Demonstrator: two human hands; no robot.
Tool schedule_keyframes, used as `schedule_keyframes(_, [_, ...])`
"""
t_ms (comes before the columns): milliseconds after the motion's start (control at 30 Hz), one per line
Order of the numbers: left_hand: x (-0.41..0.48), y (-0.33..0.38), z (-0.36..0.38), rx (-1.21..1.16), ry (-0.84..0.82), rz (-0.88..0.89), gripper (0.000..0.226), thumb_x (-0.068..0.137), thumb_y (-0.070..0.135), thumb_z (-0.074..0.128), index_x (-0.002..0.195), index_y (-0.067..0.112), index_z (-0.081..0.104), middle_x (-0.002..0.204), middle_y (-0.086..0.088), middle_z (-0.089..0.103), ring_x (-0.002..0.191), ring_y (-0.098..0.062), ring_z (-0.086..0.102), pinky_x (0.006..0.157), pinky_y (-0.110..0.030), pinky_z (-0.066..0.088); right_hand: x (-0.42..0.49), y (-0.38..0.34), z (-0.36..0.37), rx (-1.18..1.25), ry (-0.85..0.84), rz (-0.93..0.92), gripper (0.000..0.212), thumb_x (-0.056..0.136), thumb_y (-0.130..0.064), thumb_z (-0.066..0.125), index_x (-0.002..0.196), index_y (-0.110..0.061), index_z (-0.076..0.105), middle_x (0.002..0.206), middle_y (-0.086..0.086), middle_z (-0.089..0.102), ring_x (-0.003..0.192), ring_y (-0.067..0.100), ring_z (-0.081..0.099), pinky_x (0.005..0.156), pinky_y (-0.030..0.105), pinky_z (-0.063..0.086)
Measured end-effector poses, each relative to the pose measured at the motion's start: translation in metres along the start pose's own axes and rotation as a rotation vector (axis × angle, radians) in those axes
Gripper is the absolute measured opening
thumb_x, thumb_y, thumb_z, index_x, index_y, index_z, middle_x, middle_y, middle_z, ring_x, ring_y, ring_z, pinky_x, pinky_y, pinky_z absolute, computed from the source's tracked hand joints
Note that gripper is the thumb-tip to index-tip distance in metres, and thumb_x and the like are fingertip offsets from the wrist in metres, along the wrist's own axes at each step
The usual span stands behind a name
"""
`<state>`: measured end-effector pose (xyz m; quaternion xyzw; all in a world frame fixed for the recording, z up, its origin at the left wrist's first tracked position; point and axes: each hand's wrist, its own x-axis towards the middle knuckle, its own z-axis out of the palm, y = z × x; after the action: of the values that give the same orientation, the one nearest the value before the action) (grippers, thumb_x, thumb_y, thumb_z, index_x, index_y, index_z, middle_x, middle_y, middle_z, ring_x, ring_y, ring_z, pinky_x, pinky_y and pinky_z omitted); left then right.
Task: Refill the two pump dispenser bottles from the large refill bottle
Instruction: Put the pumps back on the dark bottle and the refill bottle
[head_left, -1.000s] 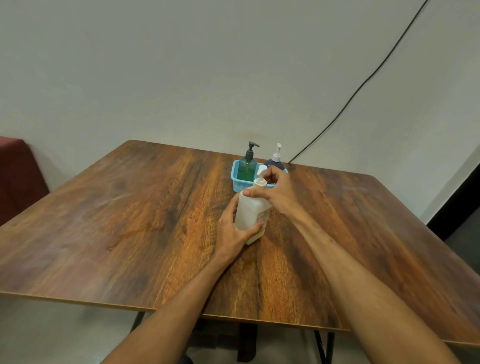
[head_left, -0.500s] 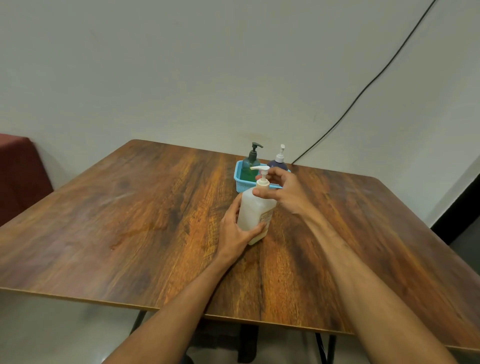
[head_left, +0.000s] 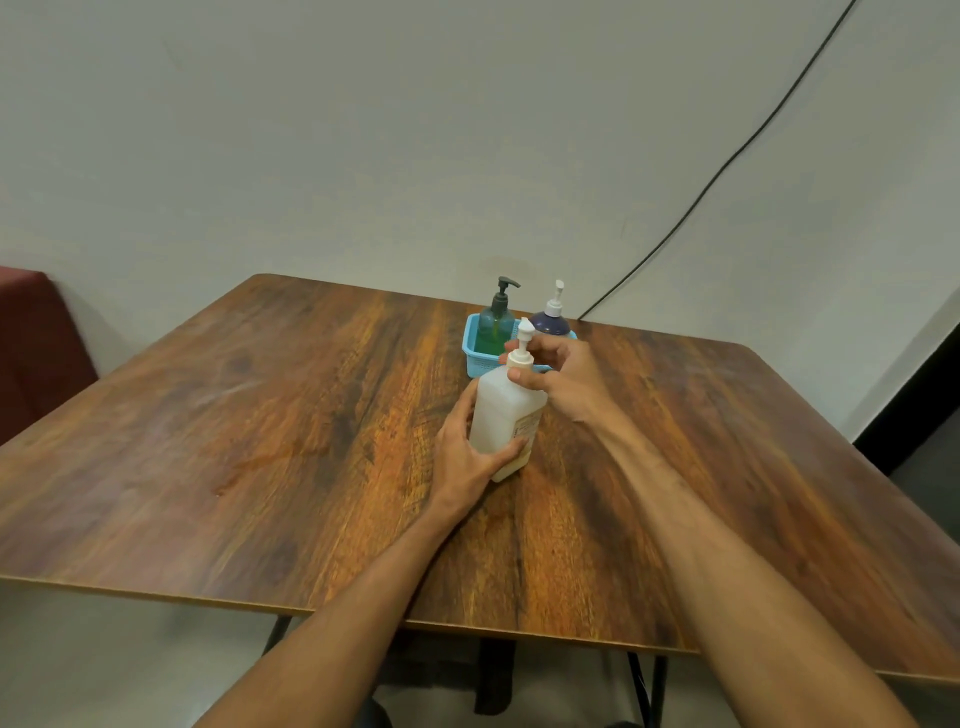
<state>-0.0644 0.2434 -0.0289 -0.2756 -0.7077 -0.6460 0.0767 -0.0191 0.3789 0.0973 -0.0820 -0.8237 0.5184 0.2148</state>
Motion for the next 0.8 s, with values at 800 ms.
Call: schedule_keyframes(800, [-0.002, 0.009, -0.002, -0.001, -0.019, 0.013, 0.088, 0.073, 0.032, 0.091, 0.134, 0.06, 0.034, 0.126, 0.032, 0.053, 0.115, 0.013, 0.054, 0.087, -0.009, 0.049, -0.007, 0.011, 0.003, 0.06, 0.092, -0.008, 0.039, 0.073, -0.009, 0.085, 0.109, -0.017, 0.071, 0.102, -0.012, 0.07, 0.097, 0.002, 0.065, 0.085, 0.025, 0.052])
